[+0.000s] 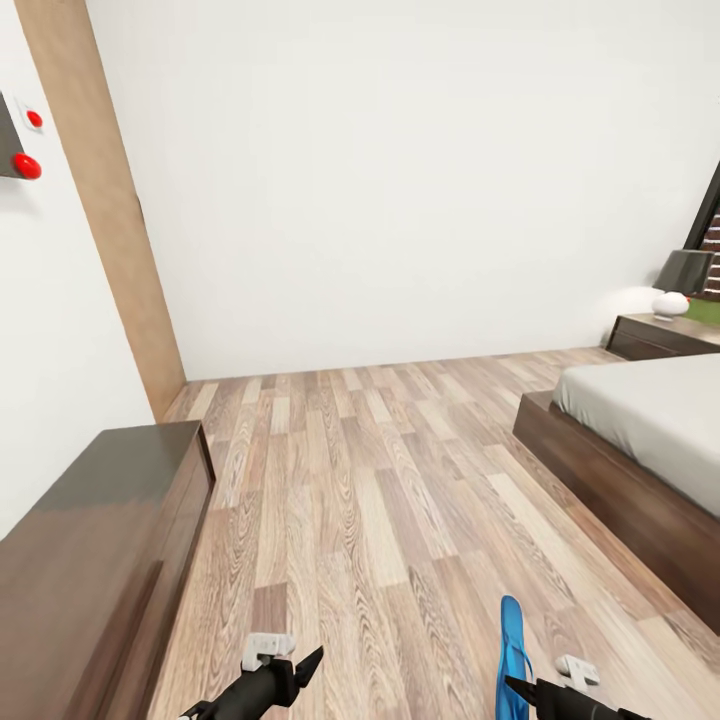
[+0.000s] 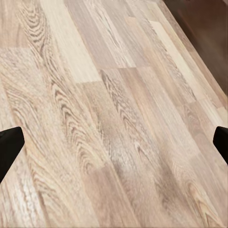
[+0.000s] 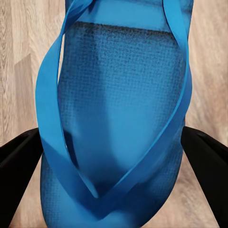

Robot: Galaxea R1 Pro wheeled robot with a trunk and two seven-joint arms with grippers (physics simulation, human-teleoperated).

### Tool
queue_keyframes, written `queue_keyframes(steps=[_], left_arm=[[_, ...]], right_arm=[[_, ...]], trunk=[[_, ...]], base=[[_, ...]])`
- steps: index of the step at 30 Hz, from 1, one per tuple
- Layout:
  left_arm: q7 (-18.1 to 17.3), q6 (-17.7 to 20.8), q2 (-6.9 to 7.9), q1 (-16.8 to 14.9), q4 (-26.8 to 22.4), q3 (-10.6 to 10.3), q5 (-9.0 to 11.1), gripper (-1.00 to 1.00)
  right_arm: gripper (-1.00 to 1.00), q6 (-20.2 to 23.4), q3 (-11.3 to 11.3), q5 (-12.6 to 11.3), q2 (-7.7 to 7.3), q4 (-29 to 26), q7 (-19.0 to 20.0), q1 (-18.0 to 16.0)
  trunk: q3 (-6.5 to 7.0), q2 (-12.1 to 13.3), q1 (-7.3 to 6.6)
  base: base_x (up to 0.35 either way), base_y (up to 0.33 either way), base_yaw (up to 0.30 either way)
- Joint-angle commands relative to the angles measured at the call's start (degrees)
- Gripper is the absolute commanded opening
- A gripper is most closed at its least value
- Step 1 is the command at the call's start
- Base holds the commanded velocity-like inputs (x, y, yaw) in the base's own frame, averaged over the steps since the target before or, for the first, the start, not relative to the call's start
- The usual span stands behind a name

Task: In the bedroom, move the book from the bed onto either nightstand, and place the two sandals side by side next to the bed.

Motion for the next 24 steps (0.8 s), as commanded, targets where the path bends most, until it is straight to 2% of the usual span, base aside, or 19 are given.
queue_keyframes(steps=[1,24], left_arm=[[-0.15,0.56,-0.02,-0.01,-0.05,0.0,0.6,1.0],[-0.07,0.74,-0.04,-0.01,0.06,-0.67,0.6,1.0]], right_arm=[[-1.0,0.51,-0.42,-0.01,0.02,-0.01,0.28,-0.02],[-1.0,0.51,-0.42,-0.01,0.01,-0.01,0.26,-0.02]], trunk=[[0.13,0.39,-0.24],[4.26,9.62,-5.29]], base=[[0.0,0.0,0.0],[0.0,0.0,0.0]])
